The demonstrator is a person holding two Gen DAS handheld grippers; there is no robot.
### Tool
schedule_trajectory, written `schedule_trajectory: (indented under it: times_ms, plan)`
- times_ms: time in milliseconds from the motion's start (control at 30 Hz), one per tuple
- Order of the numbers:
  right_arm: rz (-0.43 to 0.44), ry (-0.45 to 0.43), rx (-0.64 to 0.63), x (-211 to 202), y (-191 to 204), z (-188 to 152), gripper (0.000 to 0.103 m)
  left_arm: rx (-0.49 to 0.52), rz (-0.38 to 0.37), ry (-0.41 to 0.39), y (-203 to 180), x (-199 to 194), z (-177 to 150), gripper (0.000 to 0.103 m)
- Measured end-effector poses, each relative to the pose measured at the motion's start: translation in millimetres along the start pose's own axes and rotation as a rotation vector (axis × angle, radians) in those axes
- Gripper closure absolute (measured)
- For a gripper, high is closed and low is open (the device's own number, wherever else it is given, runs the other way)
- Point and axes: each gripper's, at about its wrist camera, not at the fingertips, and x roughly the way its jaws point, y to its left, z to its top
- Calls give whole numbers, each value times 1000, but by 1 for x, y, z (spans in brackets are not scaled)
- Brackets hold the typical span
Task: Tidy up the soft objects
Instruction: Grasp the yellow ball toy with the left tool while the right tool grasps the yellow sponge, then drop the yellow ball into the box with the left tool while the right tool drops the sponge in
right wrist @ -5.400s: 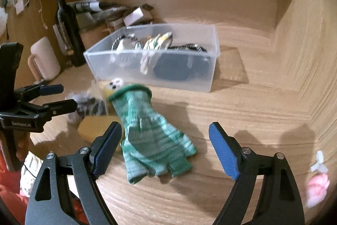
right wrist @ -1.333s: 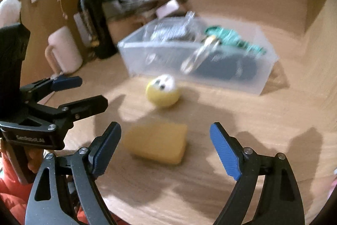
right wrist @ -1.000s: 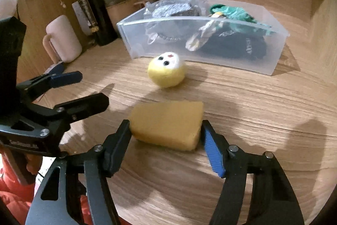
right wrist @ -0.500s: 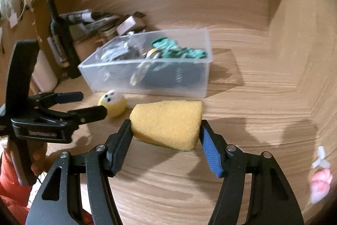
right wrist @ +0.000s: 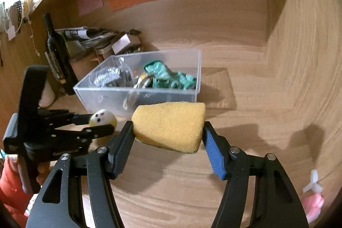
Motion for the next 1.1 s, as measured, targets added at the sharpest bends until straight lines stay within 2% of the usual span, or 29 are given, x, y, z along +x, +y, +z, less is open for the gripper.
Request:
schedule_trajectory:
  times_ms: [167,300,467,700,800,1100]
  plan:
    - [3,-31,-30,1,5,18,43,-26,-3,-94,12,-35,14,58]
    - [7,-67,-48,0,9,35,43,-46,30,-176,24,-59,29,58]
    - [20,-107,-66,5,16,54,43,-82,74,-219,46,-71,47,58]
    - [20,-108,-97,29,28,74,43,-139,116,-217,71,-59,68,58]
    - [12,-76,-82,48,27,74,43,-144,126,-208,73,-46,73,58]
    - [3,54,-18,105,18,72,42,-111,139,-114,72,1,80,58]
